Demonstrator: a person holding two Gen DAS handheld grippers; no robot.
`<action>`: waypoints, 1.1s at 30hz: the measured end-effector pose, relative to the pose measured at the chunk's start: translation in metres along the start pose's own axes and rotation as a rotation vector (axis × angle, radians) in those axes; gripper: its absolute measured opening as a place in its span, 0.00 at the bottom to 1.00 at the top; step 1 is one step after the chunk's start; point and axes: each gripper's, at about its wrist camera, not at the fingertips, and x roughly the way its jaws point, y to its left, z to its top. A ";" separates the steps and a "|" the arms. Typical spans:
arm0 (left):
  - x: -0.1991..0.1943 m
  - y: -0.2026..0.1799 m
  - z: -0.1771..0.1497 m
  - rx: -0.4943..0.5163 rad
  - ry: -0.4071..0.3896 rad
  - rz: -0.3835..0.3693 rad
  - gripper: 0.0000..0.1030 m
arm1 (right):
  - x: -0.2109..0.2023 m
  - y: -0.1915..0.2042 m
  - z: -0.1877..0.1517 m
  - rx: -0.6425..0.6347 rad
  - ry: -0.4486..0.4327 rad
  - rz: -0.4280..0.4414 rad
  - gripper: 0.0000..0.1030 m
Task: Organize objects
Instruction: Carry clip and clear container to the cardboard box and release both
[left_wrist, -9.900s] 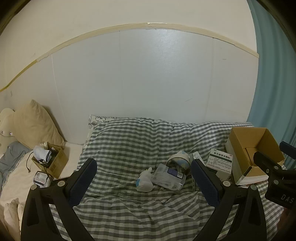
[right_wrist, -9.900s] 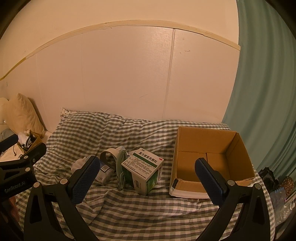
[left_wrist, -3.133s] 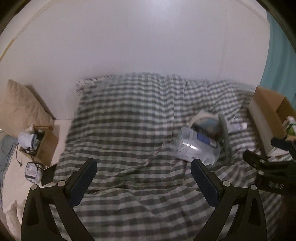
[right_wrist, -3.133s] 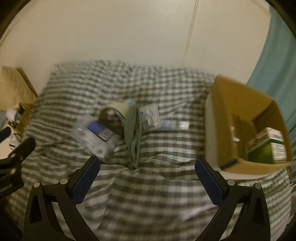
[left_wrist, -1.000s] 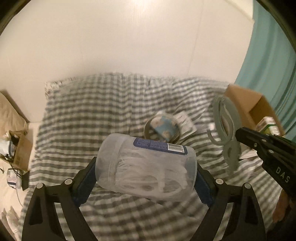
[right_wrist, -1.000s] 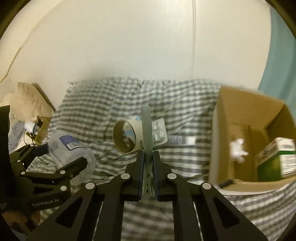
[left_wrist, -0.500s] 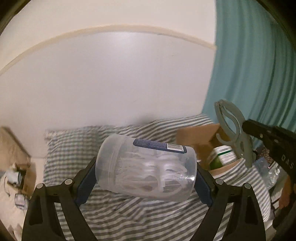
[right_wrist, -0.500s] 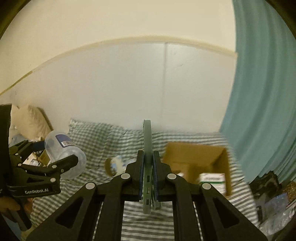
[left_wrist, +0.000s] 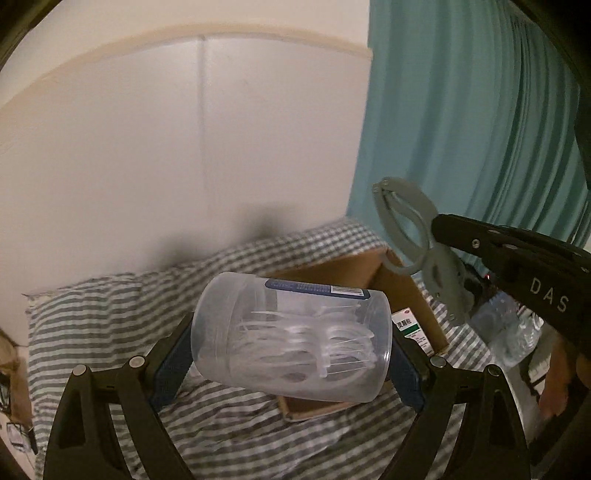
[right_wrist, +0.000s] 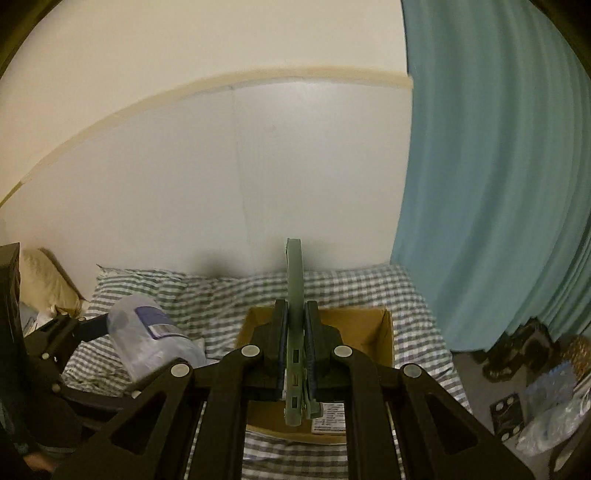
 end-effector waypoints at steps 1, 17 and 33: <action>0.015 -0.003 -0.001 0.002 0.019 -0.004 0.91 | 0.009 -0.004 -0.002 0.009 0.015 -0.001 0.08; 0.106 -0.024 -0.018 0.035 0.140 -0.021 0.93 | 0.107 -0.042 -0.036 0.134 0.173 0.075 0.08; -0.001 0.023 -0.006 0.053 0.025 0.129 1.00 | 0.014 -0.018 -0.028 0.133 0.057 0.095 0.31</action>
